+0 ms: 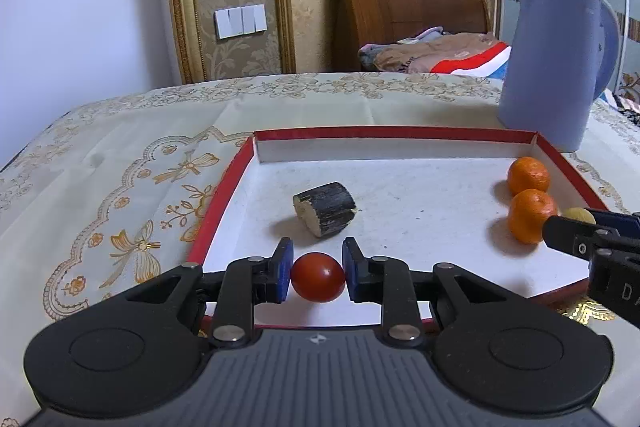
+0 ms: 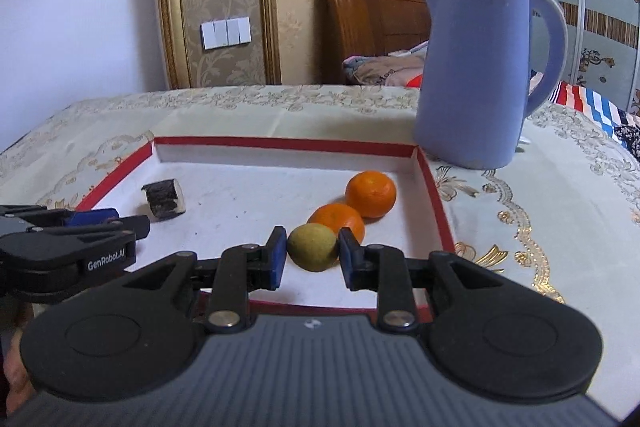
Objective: Organize fruits
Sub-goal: 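Carry the red tomato and yellow-green fruit into the red lid with both grippers, then open both grippers to release the tomato and yellow-green fruit in the lid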
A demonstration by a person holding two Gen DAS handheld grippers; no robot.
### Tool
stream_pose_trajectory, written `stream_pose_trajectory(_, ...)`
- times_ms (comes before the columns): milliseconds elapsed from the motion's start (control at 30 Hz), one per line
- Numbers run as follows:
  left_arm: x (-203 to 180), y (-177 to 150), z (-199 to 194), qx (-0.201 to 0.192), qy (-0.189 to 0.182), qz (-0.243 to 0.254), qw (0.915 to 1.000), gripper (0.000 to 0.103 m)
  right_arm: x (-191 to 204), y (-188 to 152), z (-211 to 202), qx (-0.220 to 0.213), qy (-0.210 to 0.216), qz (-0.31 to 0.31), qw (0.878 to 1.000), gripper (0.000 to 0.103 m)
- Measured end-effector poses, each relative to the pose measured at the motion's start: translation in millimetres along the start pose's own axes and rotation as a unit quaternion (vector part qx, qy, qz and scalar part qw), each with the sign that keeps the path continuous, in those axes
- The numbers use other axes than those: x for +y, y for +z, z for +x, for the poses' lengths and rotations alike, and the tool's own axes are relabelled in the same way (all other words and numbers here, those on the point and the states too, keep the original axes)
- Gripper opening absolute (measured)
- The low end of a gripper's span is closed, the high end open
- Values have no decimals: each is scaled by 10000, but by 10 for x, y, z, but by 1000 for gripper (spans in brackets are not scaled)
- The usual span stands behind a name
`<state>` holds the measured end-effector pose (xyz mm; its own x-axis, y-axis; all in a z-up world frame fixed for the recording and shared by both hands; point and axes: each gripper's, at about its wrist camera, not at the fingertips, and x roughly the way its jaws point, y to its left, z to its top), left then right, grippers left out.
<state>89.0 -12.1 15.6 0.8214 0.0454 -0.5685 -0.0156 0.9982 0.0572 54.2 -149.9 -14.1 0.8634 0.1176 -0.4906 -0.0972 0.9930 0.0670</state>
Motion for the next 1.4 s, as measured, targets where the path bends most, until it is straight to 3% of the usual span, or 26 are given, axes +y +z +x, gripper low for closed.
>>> stream_pose_trajectory(233, -31, -1, 85, 61, 81, 30, 9999, 26, 72, 18, 208, 317, 49, -53, 9995, 27)
stream_pose_trajectory(367, -20, -13, 150, 153, 123, 12, 9998, 26, 52, -7, 392, 704, 141, 123, 9973, 27)
stream_pose_trajectory(733, -21, -1, 298, 127, 274, -47, 9995, 26, 18, 102, 639, 621, -367, 18, 9974, 27)
stream_pose_trajectory(933, -57, 24, 382, -2, 476, 37, 9989, 26, -49, 149, 735, 593, -474, 104, 9971, 26)
stream_pose_trajectory(1167, 9, 26, 387, -9, 355, -119, 9993, 26, -49, 139, 701, 630, -408, 124, 9971, 27)
stream_pose_trajectory(1300, -6, 16, 384, -38, 389, -76, 9992, 27, -40, 142, 693, 598, -423, 104, 9973, 29)
stream_pose_trajectory(1400, 14, 11, 383, -45, 376, -125, 9992, 29, -48, 133, 688, 585, -432, 150, 9972, 40)
